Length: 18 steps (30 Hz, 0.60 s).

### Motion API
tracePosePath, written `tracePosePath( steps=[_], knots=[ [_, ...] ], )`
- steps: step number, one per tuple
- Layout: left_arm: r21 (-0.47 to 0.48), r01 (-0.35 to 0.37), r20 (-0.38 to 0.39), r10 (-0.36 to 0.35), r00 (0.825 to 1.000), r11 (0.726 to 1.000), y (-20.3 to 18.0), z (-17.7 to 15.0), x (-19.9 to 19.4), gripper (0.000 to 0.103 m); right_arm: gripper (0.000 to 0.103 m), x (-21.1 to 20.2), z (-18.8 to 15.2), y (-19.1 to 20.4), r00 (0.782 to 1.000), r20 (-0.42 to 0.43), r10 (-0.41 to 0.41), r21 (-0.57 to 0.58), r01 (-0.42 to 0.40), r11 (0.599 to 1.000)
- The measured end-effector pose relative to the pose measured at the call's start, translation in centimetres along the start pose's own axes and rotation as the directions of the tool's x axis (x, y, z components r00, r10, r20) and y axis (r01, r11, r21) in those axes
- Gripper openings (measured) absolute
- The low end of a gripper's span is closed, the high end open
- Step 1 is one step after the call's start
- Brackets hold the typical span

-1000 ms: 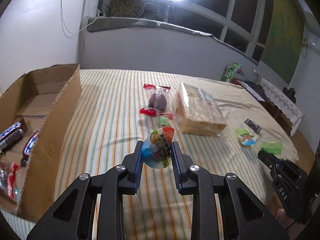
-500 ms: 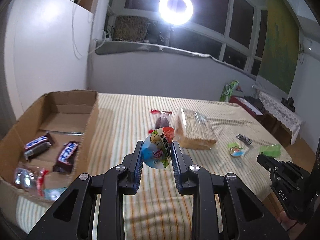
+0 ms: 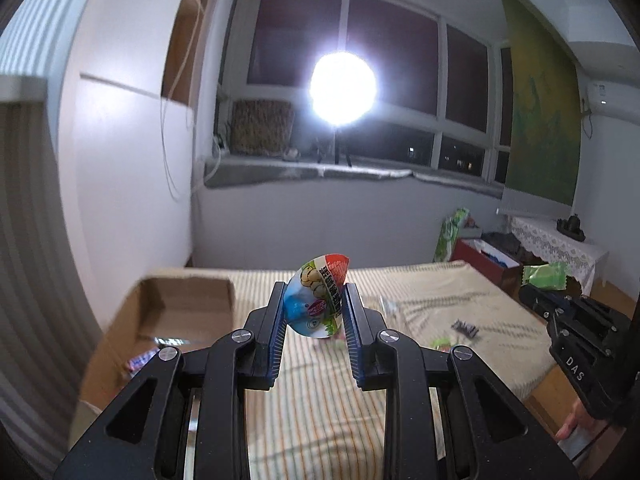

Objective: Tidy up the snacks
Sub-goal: 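Carry the egg candy and green wrapper to the cardboard box and open both tools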

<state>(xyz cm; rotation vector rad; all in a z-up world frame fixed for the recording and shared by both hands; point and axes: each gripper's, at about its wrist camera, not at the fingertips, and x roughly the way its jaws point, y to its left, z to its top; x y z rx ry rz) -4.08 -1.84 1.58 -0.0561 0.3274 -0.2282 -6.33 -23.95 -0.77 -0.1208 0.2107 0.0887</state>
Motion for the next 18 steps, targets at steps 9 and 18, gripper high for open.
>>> tracePosePath(
  steps=[9,18],
  knots=[
    [0.019,0.004,0.029,-0.004,1.000,1.000,-0.9,0.8,0.3,0.025,0.005,0.9,-0.7,-0.6,1.000,-0.020,0.010,0.013,-0.010,1.000],
    [0.002,0.014,-0.006,-0.014,1.000,1.000,0.0,0.0,1.7,0.025,0.005,2.0,-0.9,0.6,0.998,-0.052,0.021,-0.005,-0.021,1.000]
  ],
)
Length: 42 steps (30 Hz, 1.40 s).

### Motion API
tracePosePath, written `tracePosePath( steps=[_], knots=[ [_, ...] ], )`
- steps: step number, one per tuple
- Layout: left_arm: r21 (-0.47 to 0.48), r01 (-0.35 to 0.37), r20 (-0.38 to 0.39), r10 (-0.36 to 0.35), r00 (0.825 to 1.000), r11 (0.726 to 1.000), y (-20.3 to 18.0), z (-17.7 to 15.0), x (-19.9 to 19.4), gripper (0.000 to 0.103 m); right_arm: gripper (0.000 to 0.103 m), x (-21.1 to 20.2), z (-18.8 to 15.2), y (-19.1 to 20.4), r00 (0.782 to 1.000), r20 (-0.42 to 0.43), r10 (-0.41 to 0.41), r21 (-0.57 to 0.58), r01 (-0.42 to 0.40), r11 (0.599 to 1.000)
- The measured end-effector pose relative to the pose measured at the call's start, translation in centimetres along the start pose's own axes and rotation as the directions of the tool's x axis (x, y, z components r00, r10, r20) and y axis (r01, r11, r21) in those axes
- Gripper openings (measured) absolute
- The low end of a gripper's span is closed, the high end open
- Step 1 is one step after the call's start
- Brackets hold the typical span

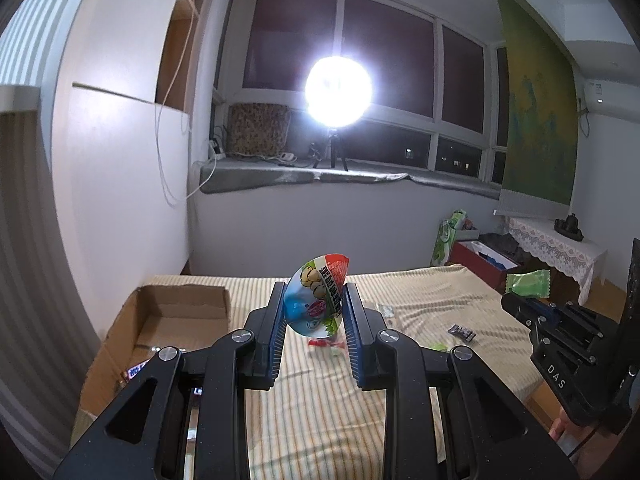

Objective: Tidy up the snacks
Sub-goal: 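Carry the egg candy and green wrapper to the cardboard box and open both tools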

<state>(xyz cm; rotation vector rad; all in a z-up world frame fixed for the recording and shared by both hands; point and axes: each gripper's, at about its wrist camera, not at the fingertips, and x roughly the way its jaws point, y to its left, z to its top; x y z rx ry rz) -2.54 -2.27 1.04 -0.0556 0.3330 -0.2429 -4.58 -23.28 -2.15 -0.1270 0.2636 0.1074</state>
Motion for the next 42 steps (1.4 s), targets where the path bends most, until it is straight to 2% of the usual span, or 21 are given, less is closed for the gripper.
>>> tracePosePath(
  steps=[10,16,22,26,29,32,42],
  knots=[
    [-0.087,-0.038,-0.007,0.037,0.999,0.996,4.8,-1.3,-0.9,0.025,0.005,2.0,1.5,5.9,0.998,-0.031,0.057,-0.093,-0.060,0.994],
    [-0.146,-0.116,-0.010,0.115,0.993,0.982,10.0,-2.2,-2.2,0.025,0.005,4.1,2.3,12.1,0.985,-0.044,0.166,-0.150,-0.171,0.974],
    [-0.204,-0.242,-0.025,0.242,0.970,0.949,15.1,-3.1,-4.2,0.025,0.005,5.7,2.9,17.9,0.950,-0.044,0.310,-0.188,-0.312,0.931],
    [-0.230,-0.319,-0.031,0.320,0.947,0.920,17.4,-3.4,-5.8,0.024,0.005,6.1,3.1,20.2,0.924,-0.034,0.381,-0.200,-0.379,0.903],
    [-0.235,-0.354,-0.027,0.358,0.933,0.905,17.9,-3.2,-6.6,0.025,0.005,6.1,2.8,20.7,0.915,-0.033,0.403,-0.193,-0.402,0.895],
    [-0.229,-0.363,-0.025,0.367,0.930,0.903,17.7,-3.1,-6.6,0.025,0.005,6.4,2.2,20.9,0.912,-0.046,0.408,-0.184,-0.409,0.894],
    [-0.213,-0.313,-0.063,0.306,0.950,0.926,16.9,-3.6,-4.0,0.025,0.005,8.5,1.3,22.2,0.904,-0.101,0.416,-0.183,-0.428,0.885]
  ],
)
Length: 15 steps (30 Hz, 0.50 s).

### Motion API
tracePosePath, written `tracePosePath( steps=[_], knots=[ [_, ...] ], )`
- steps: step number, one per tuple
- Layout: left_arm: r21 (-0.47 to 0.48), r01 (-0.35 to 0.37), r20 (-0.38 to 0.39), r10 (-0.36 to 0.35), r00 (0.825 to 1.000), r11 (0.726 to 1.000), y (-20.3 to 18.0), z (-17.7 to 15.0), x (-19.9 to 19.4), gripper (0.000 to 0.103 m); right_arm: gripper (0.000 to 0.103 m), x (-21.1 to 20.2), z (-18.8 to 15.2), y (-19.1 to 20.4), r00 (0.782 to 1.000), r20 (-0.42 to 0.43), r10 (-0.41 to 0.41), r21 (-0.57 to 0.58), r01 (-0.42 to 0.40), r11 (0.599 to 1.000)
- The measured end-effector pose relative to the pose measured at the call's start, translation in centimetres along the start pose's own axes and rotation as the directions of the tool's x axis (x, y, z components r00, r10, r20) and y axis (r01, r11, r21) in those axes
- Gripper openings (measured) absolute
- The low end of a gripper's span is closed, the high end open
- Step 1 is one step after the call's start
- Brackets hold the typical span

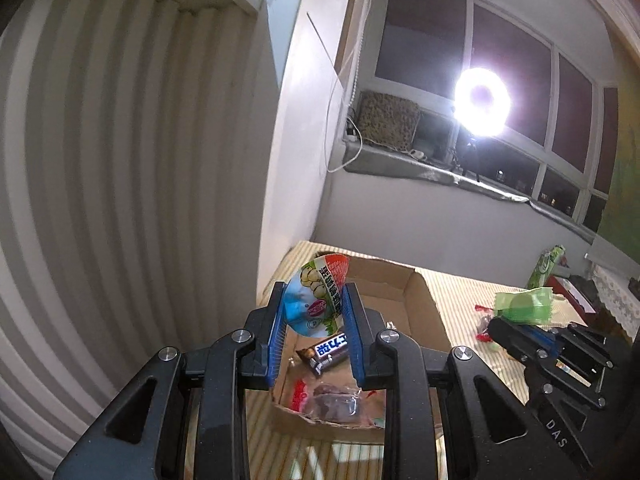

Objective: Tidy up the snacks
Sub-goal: 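Carry the egg candy and green wrapper to the cardboard box and open both tools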

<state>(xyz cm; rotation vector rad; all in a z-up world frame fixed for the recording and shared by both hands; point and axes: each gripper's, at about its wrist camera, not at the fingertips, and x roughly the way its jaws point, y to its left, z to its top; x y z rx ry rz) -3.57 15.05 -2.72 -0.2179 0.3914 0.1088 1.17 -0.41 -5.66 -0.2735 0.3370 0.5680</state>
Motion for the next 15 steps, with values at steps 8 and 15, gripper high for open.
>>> tracePosePath(
  steps=[8,15],
  knots=[
    [0.000,0.014,-0.064,-0.014,0.998,1.000,0.3,-0.8,2.4,0.025,0.005,3.4,-1.3,-0.2,0.998,-0.055,0.028,0.012,-0.028,1.000],
    [0.001,0.025,-0.133,-0.025,0.991,1.000,0.1,-1.8,4.9,0.063,0.073,5.0,-2.3,-1.1,0.998,-0.059,0.015,0.018,-0.014,1.000]
  ],
)
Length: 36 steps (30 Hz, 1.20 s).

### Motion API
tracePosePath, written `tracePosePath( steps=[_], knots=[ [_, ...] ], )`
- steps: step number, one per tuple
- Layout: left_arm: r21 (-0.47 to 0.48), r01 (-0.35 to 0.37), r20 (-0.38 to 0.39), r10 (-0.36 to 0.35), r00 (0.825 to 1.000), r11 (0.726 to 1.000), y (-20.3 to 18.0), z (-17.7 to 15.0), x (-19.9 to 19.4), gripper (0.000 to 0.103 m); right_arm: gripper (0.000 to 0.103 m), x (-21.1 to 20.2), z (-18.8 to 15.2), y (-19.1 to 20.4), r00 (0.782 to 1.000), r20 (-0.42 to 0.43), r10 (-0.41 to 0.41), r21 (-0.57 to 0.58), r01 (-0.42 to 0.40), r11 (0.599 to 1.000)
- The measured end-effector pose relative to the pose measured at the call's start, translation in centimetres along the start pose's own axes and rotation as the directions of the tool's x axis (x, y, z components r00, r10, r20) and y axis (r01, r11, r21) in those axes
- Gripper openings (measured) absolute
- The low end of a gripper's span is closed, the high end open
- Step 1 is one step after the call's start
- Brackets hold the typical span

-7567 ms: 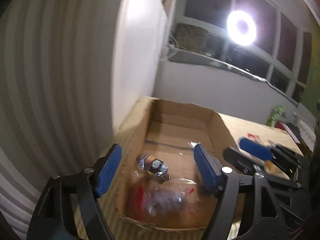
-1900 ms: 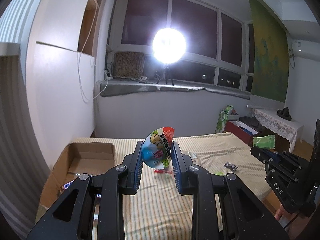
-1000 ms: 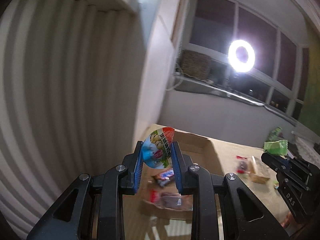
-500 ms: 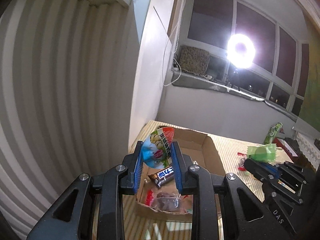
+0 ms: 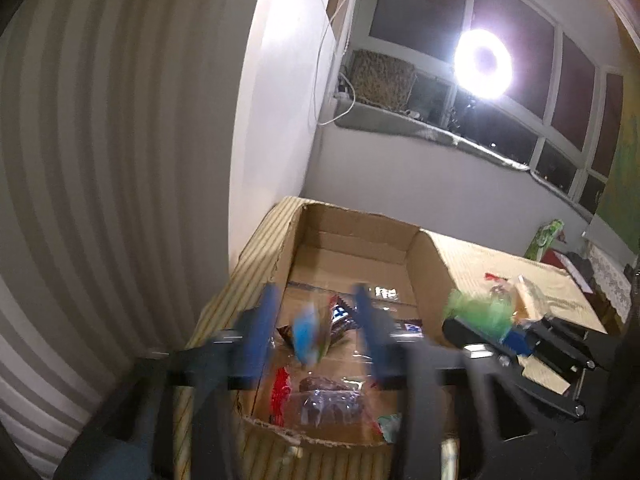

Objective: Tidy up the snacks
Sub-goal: 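Carry the egg candy and green wrapper to the cardboard box and open both tools, then move both tools back over the remaining snacks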

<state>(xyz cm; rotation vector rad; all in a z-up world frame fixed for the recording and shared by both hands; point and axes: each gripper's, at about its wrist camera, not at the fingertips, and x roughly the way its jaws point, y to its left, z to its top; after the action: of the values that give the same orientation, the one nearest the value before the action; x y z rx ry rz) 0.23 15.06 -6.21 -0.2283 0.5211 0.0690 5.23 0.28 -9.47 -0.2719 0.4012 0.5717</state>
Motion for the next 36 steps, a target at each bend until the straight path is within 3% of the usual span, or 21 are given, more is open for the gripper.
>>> tracePosePath(
  steps=[1,2,12,23,29,36],
  knots=[
    [-0.005,-0.007,0.009,0.007,1.000,1.000,0.1,-0.1,0.0,0.078,0.073,0.0,0.0,-0.1,1.000,0.000,-0.001,0.004,0.001,1.000],
    [-0.015,-0.016,0.024,0.017,1.000,1.000,0.4,-0.1,-0.1,0.079,0.073,0.1,0.0,-0.2,1.000,-0.003,-0.001,0.006,0.001,1.000],
    [-0.079,-0.044,0.039,0.048,0.998,0.996,2.4,0.5,-1.7,0.079,0.073,-1.1,0.7,2.4,0.999,0.021,0.034,-0.035,-0.033,0.999],
    [-0.082,-0.061,0.072,0.067,0.995,0.995,2.7,0.7,-3.8,0.079,0.073,-2.9,1.0,2.9,0.997,0.061,0.040,-0.033,-0.038,0.999],
    [-0.050,-0.059,0.072,0.062,0.995,0.997,1.1,0.9,-3.7,0.079,0.073,-4.6,0.1,0.8,0.996,0.087,0.015,0.014,-0.016,1.000],
    [0.061,-0.022,0.067,0.018,0.998,0.998,-4.5,0.9,-3.2,0.079,0.073,-8.6,-2.8,-4.8,0.990,0.119,-0.076,0.124,0.061,0.990]
  ],
)
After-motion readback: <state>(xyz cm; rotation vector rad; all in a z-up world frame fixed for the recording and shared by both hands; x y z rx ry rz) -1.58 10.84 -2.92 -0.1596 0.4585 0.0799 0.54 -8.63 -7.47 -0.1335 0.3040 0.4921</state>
